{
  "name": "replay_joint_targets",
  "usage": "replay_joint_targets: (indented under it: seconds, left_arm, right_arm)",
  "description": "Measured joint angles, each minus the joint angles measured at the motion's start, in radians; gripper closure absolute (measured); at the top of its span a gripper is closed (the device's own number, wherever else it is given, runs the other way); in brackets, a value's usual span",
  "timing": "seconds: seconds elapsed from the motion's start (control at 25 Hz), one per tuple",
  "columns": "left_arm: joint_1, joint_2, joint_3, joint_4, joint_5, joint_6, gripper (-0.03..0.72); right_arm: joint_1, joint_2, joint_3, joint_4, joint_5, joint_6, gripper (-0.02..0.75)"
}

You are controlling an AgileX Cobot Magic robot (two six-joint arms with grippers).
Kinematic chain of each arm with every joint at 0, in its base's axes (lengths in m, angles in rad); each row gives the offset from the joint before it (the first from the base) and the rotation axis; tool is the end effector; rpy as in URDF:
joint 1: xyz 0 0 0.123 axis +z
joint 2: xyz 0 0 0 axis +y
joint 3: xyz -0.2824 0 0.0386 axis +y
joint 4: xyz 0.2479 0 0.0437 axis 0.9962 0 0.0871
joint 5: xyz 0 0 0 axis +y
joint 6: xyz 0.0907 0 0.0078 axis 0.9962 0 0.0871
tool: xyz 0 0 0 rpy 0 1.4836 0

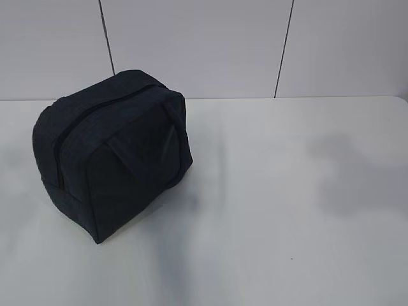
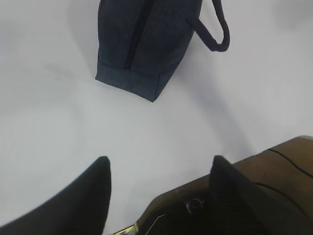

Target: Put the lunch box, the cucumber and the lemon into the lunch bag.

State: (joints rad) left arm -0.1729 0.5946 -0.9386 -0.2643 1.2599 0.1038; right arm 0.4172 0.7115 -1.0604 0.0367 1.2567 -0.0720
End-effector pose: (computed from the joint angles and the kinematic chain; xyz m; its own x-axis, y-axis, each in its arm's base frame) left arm 0.0616 -0.0338 0.3735 -0.7118 0.1452 -0.6872 0.3493 0.9220 -0.1670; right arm 0.0822 0.0399 0.3958 -0.6416 -0.3506 -0.6822 -0.4665 0.8844 -0.0159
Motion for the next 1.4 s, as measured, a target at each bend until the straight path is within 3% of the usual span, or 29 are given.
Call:
replay_joint_targets:
  seconds: [0.36,0.72,1.4]
  left_arm:
    - [0.0,-0.316,0.211,0.066,0.004,-0.001,0.23]
    - [0.0,-0.377,0.379,0.107,-0.069,-0.001,0.245]
    - [0.0,-0.377,0.417,0.151,-0.152,-0.001,0.255]
  right_arm:
    - [0.0,-0.402,0.297,-0.091,0.011,0.013,0.241]
    - [0.0,-0.563,0.543,-0.135,-0.071,0.013,0.241]
    - [0.0,-0.565,0.564,-0.139,-0.112,0.013,0.241]
